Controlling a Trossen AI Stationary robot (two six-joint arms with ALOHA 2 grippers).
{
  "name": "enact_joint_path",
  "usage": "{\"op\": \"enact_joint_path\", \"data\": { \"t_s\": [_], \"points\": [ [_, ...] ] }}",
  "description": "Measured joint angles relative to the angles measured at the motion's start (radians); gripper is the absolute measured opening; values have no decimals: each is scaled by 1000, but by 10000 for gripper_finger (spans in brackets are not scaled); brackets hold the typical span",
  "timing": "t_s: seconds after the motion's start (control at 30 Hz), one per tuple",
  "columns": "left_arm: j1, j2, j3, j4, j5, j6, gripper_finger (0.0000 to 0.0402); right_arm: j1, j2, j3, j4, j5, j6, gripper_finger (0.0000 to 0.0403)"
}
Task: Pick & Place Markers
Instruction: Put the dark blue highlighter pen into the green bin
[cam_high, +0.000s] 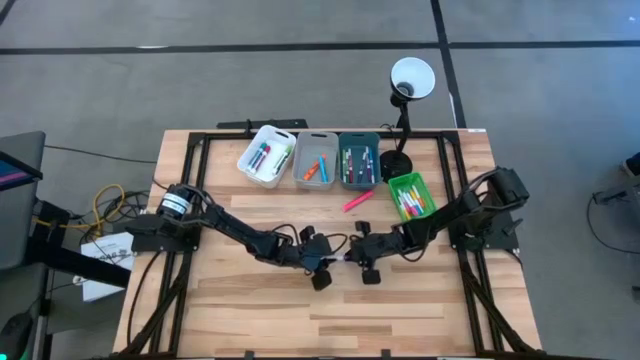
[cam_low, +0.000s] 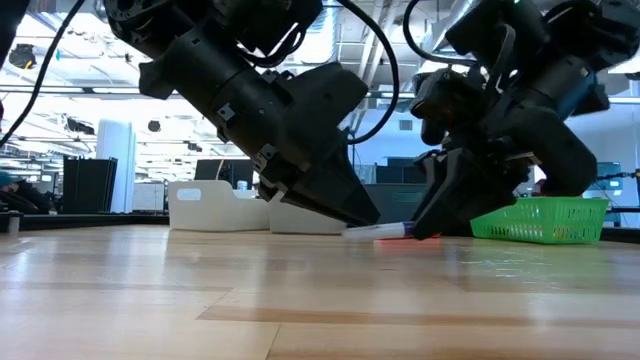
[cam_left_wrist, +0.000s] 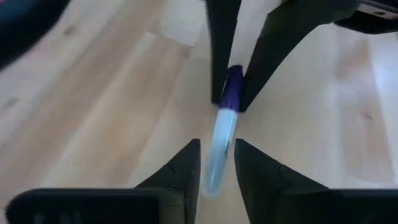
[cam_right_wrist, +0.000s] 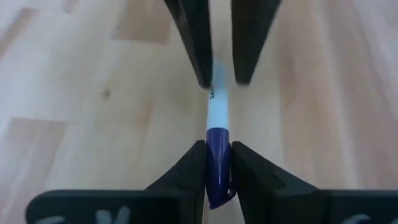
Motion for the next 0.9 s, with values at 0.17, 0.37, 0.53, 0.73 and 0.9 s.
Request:
{"op": "enact_joint_path", "data": {
  "t_s": [0.17,0.37,0.53,0.73,0.9],
  "points": [
    [11,0,0,0,-112,3,122,0,-124,34,-314,127,125,53],
    [23,0,0,1,-172,3,142,1,-360,126,-843,251,371,44],
    [26,0,0,1,-173,3,141,-2,-548,154,-1209,477,639,56],
    [25,0,0,1,-172,3,138,-33,-684,50,-1429,497,1026,58],
    [25,0,0,5,-172,3,138,-77,-707,-43,-1400,489,1034,59]
  ]
}}
